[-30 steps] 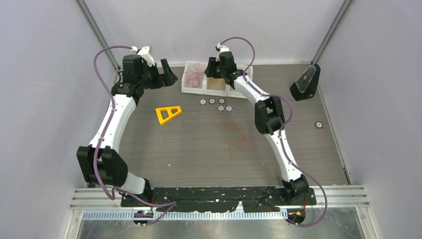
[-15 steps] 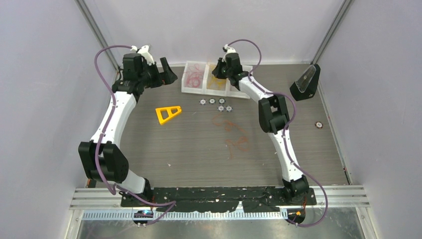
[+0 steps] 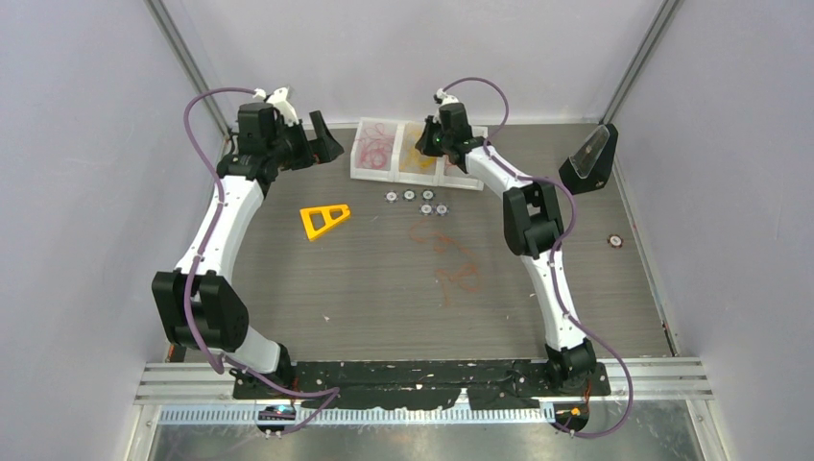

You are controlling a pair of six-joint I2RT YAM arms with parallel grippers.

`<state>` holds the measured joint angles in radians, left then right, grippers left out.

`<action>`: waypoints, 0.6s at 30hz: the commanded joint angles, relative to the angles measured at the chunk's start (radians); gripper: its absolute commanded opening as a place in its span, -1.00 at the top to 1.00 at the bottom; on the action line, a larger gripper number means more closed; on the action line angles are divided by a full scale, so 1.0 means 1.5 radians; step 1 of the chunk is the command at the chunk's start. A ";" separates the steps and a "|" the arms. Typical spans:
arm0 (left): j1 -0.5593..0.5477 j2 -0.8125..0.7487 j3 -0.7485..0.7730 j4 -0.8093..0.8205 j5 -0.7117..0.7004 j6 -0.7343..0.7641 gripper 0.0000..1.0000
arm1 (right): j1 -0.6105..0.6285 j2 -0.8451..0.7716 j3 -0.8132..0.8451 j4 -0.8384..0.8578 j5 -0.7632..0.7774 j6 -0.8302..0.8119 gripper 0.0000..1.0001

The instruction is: Untangle the cables

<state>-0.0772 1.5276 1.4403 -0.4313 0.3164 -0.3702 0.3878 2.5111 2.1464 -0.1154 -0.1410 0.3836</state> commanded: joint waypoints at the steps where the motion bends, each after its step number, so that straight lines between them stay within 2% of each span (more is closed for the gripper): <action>1: 0.004 -0.011 0.021 0.014 0.011 0.001 -0.99 | 0.016 -0.025 0.039 -0.061 -0.002 -0.044 0.89; 8: 0.004 -0.015 0.022 0.015 0.012 0.003 -0.99 | 0.032 -0.012 0.090 -0.130 0.021 -0.098 0.89; 10: 0.004 -0.015 0.022 0.013 0.016 0.002 -0.99 | 0.033 -0.015 0.097 -0.144 0.022 -0.111 0.71; 13: 0.004 -0.017 0.021 0.014 0.026 0.000 -0.99 | 0.033 -0.032 0.097 -0.155 0.021 -0.121 0.28; 18: 0.004 -0.024 0.018 0.029 0.041 -0.003 -0.99 | 0.033 -0.114 0.044 -0.146 0.004 -0.151 -0.20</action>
<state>-0.0769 1.5276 1.4403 -0.4309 0.3378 -0.3676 0.4358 2.5080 2.2425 -0.3382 -0.1249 0.2138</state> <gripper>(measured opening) 0.994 0.538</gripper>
